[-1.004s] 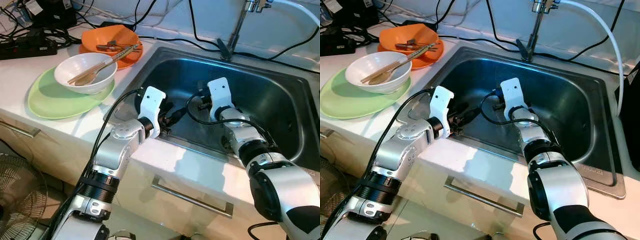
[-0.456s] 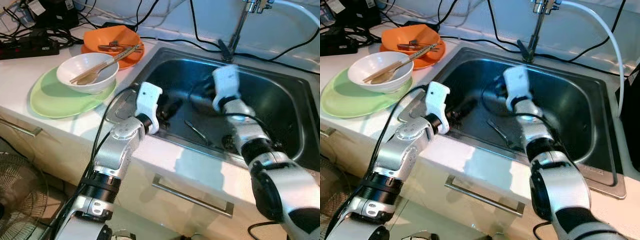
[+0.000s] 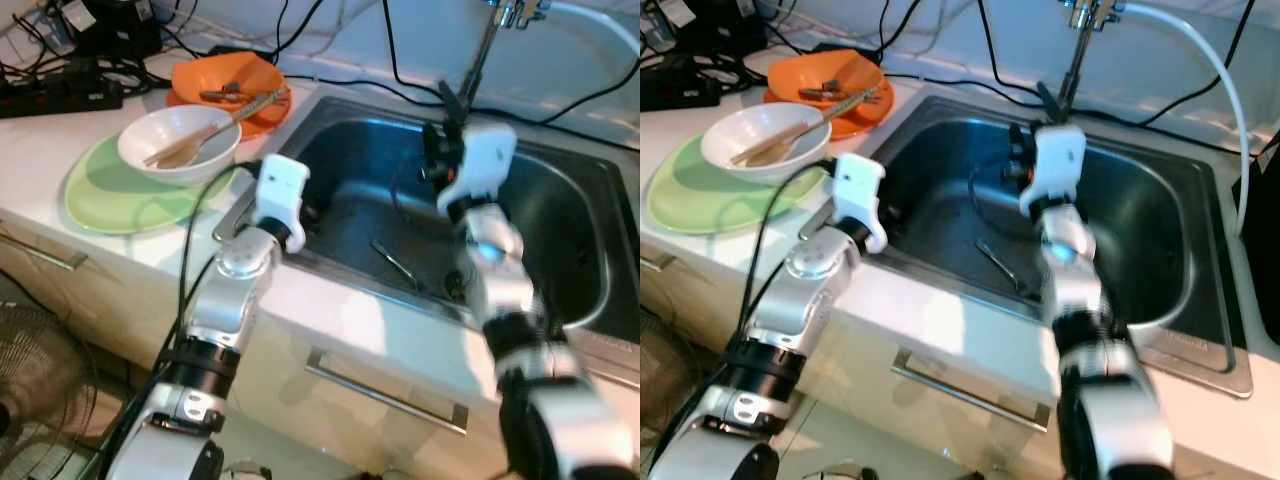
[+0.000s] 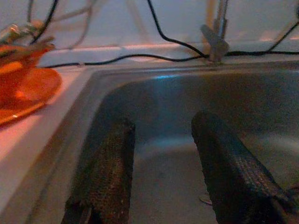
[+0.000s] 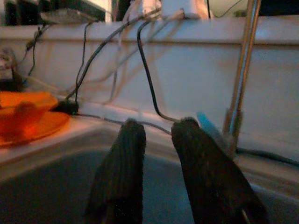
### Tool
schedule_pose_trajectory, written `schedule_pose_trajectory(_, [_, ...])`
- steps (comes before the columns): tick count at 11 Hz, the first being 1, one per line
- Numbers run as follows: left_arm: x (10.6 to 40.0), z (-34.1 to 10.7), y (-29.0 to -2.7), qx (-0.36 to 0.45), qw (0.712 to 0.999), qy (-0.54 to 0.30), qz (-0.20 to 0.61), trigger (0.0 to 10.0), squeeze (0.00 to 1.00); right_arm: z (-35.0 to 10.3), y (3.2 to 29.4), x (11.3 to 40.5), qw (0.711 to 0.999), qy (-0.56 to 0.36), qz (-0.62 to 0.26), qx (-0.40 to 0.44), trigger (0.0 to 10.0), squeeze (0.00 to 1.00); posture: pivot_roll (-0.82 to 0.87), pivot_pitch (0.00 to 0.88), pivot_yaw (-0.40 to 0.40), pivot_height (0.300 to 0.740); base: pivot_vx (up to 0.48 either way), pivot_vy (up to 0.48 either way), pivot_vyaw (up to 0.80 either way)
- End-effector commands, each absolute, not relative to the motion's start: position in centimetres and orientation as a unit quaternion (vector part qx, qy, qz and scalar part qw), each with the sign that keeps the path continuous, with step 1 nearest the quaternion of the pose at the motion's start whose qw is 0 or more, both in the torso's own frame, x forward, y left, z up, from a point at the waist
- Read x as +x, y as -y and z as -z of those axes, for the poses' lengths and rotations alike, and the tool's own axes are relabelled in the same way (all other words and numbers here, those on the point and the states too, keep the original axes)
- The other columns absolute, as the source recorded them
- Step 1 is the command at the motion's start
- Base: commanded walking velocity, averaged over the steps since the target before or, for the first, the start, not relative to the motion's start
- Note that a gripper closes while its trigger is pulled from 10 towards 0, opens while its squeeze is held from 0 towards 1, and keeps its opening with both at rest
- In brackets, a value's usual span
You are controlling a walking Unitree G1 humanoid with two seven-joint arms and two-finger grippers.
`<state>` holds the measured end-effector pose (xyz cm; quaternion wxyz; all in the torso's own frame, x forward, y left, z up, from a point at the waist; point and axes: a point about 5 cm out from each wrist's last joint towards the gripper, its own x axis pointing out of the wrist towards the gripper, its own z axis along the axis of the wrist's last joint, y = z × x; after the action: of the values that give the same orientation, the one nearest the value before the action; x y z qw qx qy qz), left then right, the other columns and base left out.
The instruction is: Kitchen organization
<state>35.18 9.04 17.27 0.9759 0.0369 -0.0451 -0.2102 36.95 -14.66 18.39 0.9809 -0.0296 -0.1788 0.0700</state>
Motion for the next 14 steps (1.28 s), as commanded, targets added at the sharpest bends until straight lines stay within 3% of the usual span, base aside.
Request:
schedule_pose_trajectory(1, [35.4, -17.8, -9.1, 0.041, 0.977, 0.06, 0.2, 10.0, 0.0, -19.1, 14.9, 36.5, 0.978, 0.2, -0.065, -0.018, 10.0, 0.0, 0.02, 0.061, -0.043, 0.74, 0.0, 0.0, 0.0])
schedule_pose_trajectory(5, [35.7, -17.9, -10.2, 0.065, 0.979, 0.082, 0.174, 10.0, 0.0, -17.8, 14.7, 34.5, 0.98, 0.19, -0.064, -0.009, 10.0, 0.0, 0.02, 0.074, -0.035, 0.74, 0.0, 0.0, 0.0])
schedule_pose_trajectory(9, [38.6, -22.4, -11.5, 0.337, 0.925, 0.135, 0.112, 10.0, 0.0, -17.2, 12.6, 34.1, 0.982, 0.17, -0.083, 0.015, 10.0, 0.0, 0.03, 0.072, -0.028, 0.74, 0.0, 0.0, 0.0])
schedule_pose_trajectory(14, [41.3, -23.8, -13.2, 0.454, 0.885, 0.092, 0.047, 10.0, 0.0, -17.0, 12.3, 33.9, 0.984, 0.157, -0.087, 0.021, 10.0, 0.0, 0.03, 0.066, -0.027, 0.74, 0.0, 0.0, 0.0])
